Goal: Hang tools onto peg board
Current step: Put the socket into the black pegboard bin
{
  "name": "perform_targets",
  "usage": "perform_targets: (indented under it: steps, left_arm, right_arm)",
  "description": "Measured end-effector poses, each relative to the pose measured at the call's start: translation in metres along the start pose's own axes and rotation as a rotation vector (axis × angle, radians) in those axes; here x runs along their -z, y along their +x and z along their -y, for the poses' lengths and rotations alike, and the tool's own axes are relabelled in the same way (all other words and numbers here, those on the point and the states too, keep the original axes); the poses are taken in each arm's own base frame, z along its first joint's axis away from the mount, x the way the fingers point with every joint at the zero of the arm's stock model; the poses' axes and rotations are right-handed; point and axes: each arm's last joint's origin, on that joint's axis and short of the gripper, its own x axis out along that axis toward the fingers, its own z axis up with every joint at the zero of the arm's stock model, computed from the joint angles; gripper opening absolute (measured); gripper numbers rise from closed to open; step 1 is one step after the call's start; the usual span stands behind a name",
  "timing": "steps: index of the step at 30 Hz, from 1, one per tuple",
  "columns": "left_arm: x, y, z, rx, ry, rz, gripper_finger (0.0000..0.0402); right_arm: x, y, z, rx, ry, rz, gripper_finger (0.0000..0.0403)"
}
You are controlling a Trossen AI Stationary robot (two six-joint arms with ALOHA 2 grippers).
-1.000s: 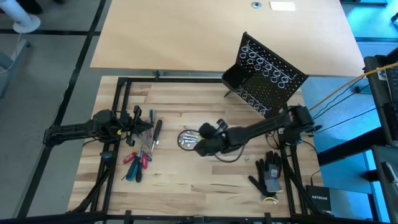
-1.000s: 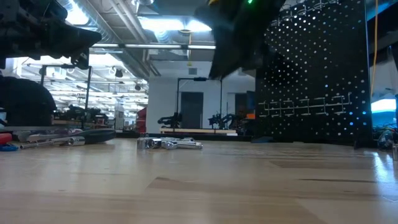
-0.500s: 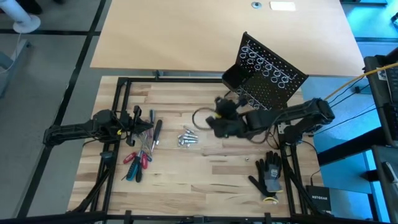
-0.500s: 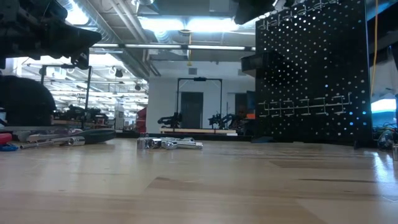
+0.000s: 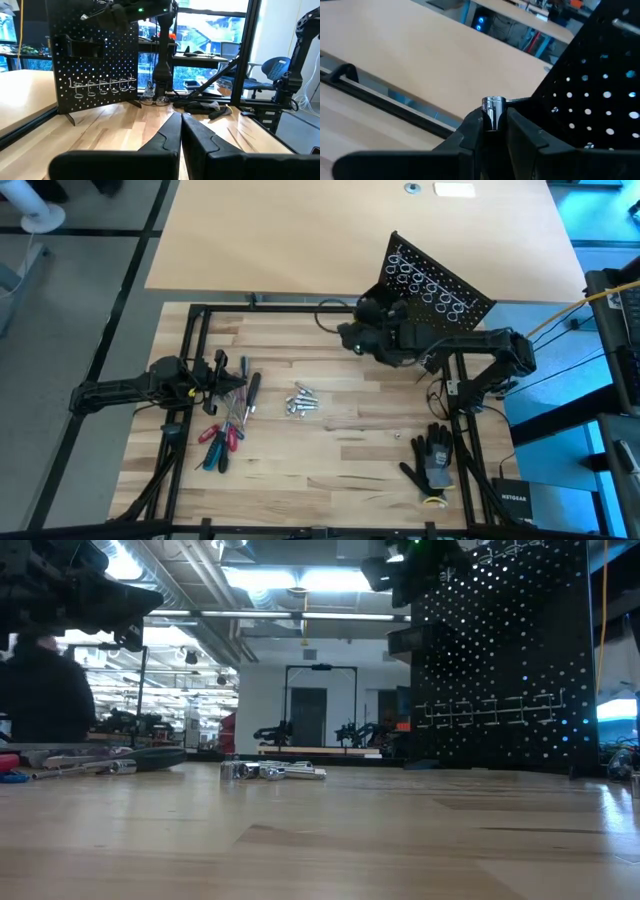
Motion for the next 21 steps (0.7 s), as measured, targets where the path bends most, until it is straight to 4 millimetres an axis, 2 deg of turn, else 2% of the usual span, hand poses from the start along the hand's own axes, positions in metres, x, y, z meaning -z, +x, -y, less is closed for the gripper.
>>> perform_targets:
  steps: [13,18,21]
  left_arm:
    - [0.0,0.0,0.0,0.0,-0.004,-0.001,0.0001]
    - [0.0,0.0,0.0,0.0,-0.004,-0.001,0.0001]
    - [0.0,0.0,0.0,0.0,-0.004,-0.002,0.0001]
  right_arm:
    - [0.002,0.031,0.011,-0.022,0.022,-0.124,0.0072]
    - [0.003,0.037,0.015,-0.041,0.018,-0.17,0.0073]
    - [0.003,0.037,0.015,-0.036,0.018,-0.166,0.0087]
